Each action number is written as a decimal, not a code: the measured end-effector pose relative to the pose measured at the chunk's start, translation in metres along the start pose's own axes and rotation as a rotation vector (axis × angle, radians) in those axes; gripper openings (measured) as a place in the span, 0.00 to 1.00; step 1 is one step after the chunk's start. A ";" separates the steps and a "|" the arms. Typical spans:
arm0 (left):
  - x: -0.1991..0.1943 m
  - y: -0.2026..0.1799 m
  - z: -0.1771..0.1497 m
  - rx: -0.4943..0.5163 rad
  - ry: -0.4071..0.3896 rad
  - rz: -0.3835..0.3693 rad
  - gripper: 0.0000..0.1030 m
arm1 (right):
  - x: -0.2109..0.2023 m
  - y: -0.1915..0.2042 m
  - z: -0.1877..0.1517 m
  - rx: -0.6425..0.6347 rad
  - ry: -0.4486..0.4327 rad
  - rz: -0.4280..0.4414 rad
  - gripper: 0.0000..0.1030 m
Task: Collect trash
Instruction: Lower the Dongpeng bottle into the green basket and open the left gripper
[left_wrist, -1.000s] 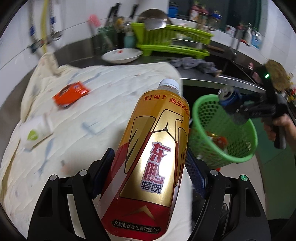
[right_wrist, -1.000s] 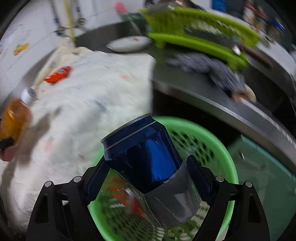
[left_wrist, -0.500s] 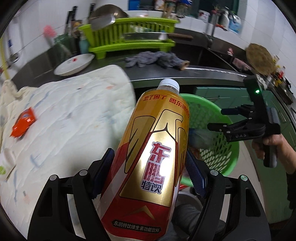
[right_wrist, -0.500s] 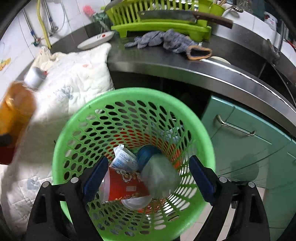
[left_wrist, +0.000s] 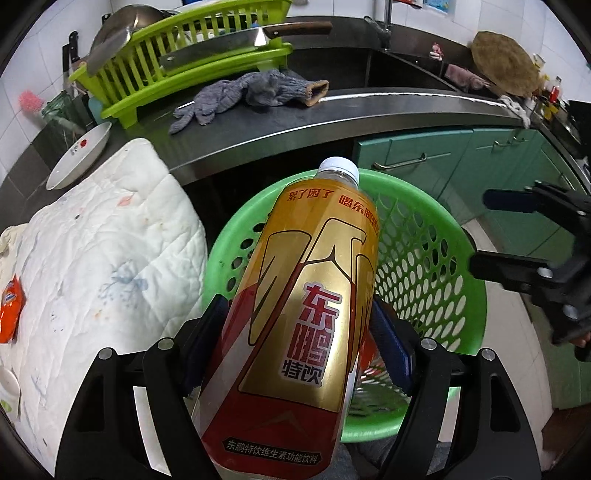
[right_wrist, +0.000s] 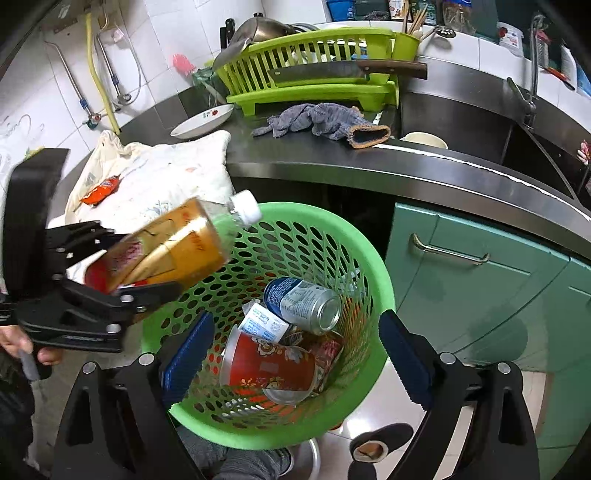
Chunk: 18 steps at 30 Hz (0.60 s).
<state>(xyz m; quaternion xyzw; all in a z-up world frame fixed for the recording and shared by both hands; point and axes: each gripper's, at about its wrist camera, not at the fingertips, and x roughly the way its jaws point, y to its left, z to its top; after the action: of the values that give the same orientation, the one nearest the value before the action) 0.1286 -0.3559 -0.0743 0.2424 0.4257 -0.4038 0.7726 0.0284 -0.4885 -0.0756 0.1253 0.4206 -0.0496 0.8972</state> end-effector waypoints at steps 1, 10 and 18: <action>0.002 0.000 0.001 -0.006 -0.001 0.000 0.74 | -0.002 -0.001 -0.001 0.004 -0.003 0.000 0.85; -0.014 0.012 -0.009 -0.064 -0.056 -0.024 0.77 | -0.003 0.007 -0.004 0.007 -0.001 0.030 0.85; -0.054 0.041 -0.036 -0.119 -0.112 0.021 0.77 | 0.003 0.039 0.001 -0.050 -0.002 0.063 0.85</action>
<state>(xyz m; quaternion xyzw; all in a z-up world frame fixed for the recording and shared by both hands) 0.1294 -0.2852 -0.0458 0.1776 0.4026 -0.3828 0.8123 0.0391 -0.4512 -0.0700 0.1162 0.4167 -0.0110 0.9015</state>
